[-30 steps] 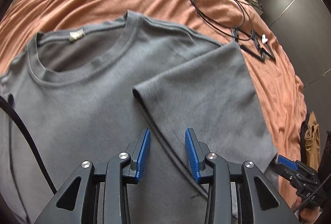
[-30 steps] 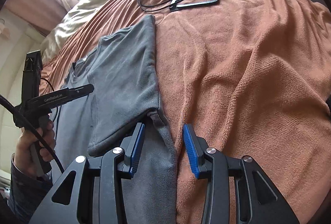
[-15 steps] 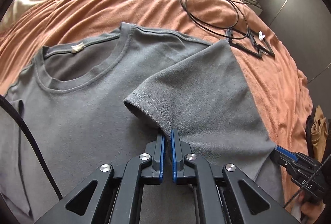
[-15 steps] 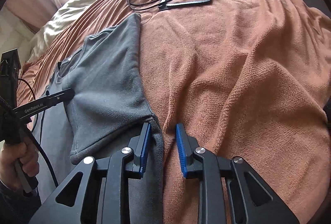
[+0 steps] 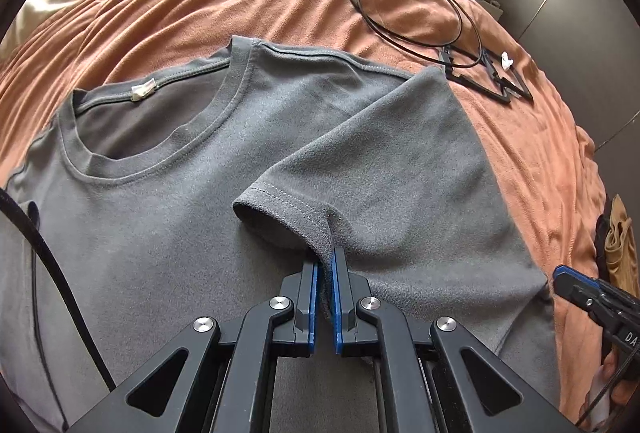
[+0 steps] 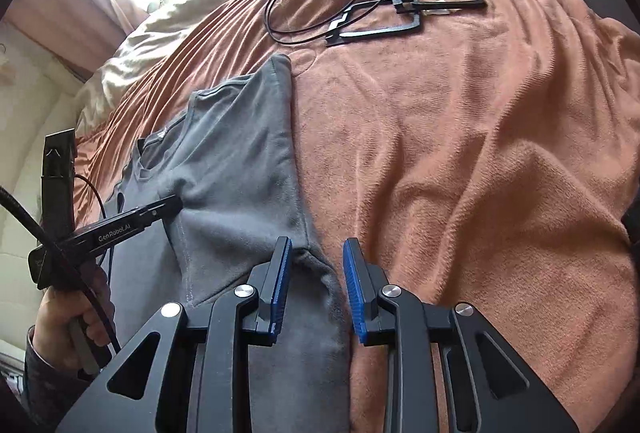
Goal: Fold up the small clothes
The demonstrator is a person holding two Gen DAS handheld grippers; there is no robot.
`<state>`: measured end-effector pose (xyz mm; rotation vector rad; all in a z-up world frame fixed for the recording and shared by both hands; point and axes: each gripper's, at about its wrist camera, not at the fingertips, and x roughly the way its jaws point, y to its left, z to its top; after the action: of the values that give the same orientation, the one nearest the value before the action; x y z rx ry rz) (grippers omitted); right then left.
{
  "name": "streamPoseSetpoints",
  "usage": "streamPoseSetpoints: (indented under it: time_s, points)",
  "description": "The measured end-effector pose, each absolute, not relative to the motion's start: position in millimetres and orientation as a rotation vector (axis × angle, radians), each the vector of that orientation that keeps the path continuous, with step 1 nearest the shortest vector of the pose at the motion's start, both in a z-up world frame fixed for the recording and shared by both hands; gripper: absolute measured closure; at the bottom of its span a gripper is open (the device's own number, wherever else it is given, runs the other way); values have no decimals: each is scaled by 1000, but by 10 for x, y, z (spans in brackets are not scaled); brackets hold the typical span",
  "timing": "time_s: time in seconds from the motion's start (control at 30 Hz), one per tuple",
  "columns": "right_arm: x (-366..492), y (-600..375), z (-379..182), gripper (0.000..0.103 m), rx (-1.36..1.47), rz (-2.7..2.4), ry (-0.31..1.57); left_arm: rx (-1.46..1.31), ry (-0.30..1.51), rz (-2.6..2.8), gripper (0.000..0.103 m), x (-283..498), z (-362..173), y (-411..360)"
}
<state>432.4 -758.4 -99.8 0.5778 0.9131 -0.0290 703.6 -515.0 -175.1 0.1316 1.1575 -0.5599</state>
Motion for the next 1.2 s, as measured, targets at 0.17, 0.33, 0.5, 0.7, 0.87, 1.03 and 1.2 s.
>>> streamPoseSetpoints:
  time_s: [0.17, 0.33, 0.5, 0.7, 0.87, 1.03, 1.2]
  points:
    - [4507, -7510, -1164, 79, 507, -64, 985, 133, 1150, -578, 97, 7106, -1778, -5200]
    - [4476, -7577, -1040, 79, 516, -74, 994, 99, 1200, -573, 83, 7136, -1760, -5096]
    - [4656, -7587, -812, 79, 508, -39, 954, 63, 1167, -555, 63, 7161, -1651, -4897]
    - [4976, -7523, -714, 79, 467, 10, 935, 33, 1145, -534, 63, 7299, -1614, -4764]
    - [5337, -7458, -809, 79, 410, -1, 966, 45, 1147, -538, 63, 7395, -1692, -4774]
    - [5696, -7443, -884, 76, 392, 1, 983, 58, 1149, -560, 68, 7475, -1796, -4811]
    - [6054, -7397, -943, 77, 337, -26, 1004, 76, 1137, -604, 86, 7513, -1842, -4884]
